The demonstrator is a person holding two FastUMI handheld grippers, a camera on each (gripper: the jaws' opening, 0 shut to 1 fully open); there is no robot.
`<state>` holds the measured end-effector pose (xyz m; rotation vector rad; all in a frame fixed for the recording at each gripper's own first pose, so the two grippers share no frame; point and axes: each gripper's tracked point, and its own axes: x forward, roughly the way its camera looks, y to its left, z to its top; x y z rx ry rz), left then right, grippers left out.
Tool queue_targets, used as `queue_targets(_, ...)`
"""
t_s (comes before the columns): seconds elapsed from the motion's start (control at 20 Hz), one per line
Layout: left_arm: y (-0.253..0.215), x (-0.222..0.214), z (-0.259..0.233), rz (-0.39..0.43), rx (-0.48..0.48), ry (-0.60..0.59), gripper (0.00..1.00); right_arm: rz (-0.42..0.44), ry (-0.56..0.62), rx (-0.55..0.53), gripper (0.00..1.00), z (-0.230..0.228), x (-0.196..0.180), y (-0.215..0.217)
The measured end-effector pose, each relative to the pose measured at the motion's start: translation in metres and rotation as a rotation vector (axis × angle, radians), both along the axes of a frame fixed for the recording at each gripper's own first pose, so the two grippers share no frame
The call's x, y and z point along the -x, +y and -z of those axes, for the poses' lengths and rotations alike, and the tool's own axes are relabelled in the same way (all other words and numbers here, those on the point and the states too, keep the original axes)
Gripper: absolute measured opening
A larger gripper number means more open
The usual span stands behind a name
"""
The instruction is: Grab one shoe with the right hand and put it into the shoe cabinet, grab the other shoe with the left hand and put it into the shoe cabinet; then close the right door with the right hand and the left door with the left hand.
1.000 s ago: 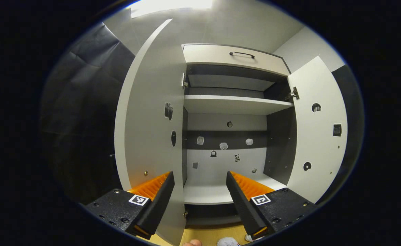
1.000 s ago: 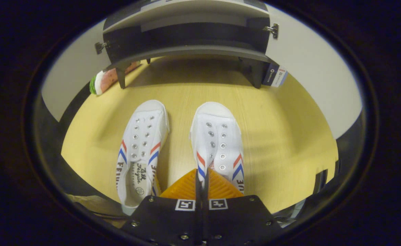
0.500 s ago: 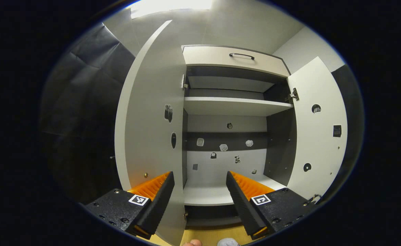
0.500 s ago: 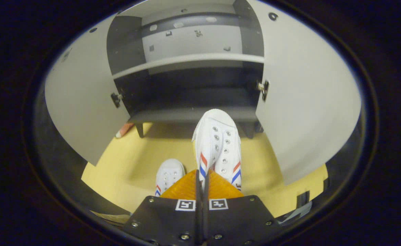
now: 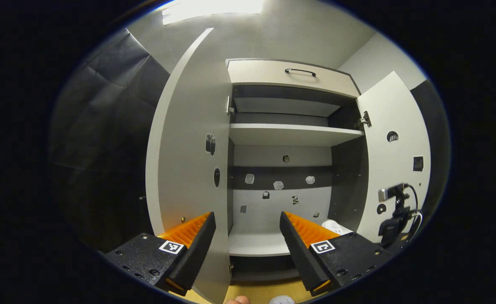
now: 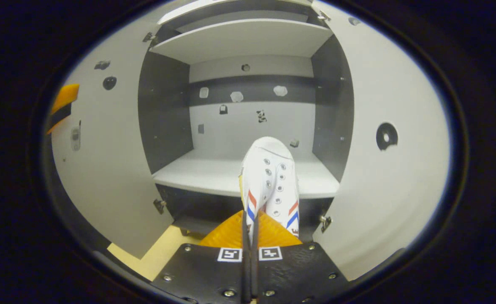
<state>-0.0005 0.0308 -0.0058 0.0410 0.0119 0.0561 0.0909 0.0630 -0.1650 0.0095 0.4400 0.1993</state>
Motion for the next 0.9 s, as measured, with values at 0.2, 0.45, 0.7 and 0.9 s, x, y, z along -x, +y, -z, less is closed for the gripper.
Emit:
queue_targets(0.2, 0.001, -0.001, 0.0, -0.013, -0.002, -0.004, 0.93, 0.004, -0.042, 0.003, 0.0, -0.019, -0.065, 0.001)
queue_targets(0.45, 0.002, -0.005, 0.001, -0.033, -0.007, -0.003, 0.94, 0.02, -0.042, 0.025, 0.0, -0.014, -0.125, 0.003)
queue_targets(0.7, 0.003, -0.006, 0.003, -0.053, -0.012, 0.004, 0.92, 0.04, -0.004, 0.029, 0.0, 0.003, -0.158, 0.002)
queue_targets(0.9, 0.004, -0.007, 0.003, -0.063, -0.015, 0.007, 0.93, 0.044, 0.018, 0.032, 0.0, 0.017, -0.174, 0.006)
